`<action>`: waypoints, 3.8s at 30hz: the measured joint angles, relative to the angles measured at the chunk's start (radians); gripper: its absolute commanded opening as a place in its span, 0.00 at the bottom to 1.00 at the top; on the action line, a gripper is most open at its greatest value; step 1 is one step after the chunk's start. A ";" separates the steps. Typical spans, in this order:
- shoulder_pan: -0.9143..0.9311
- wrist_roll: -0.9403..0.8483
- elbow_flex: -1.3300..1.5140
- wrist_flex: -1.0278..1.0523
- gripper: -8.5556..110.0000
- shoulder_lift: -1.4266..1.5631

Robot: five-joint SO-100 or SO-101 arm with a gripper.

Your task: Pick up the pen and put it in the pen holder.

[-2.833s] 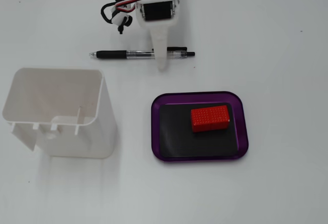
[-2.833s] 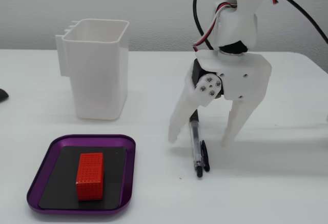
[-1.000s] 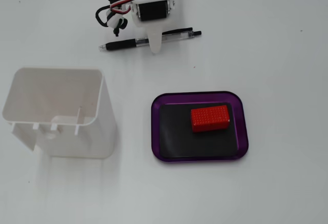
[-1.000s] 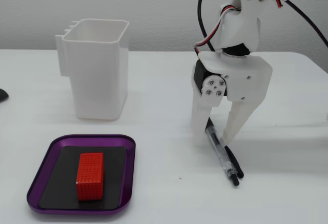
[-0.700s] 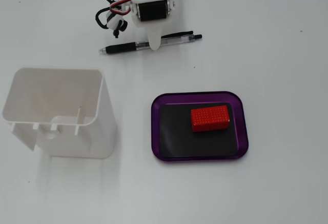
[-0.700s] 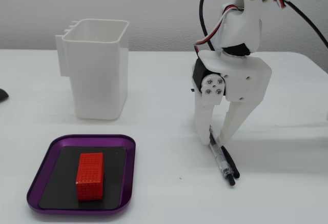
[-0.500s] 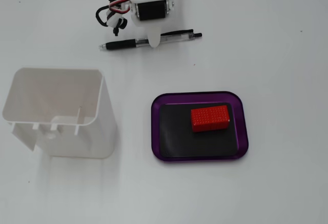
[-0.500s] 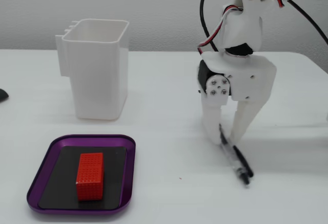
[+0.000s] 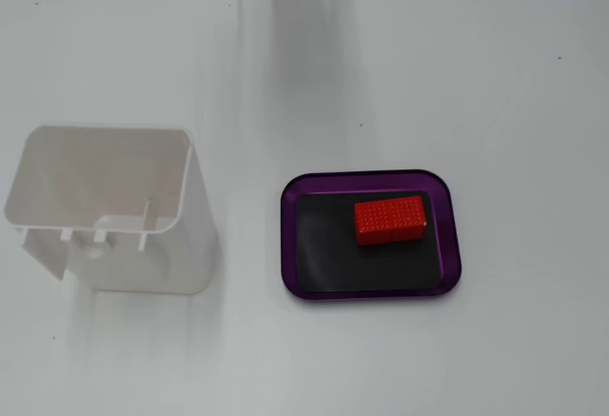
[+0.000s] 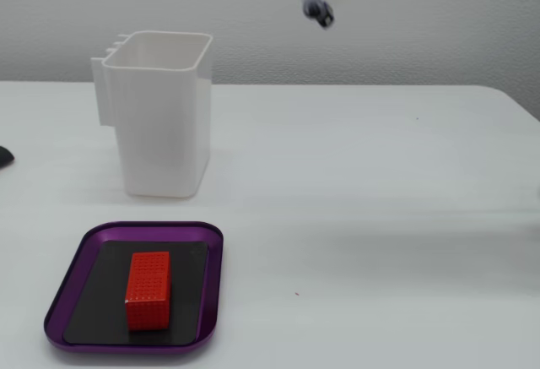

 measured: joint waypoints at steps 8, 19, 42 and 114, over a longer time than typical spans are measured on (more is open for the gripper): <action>0.020 0.321 -0.350 -0.014 0.07 -0.247; 0.029 0.482 -0.609 -0.115 0.07 -0.634; 0.120 0.491 -0.676 -0.218 0.09 -0.904; 0.132 0.057 1.519 -0.110 0.07 1.134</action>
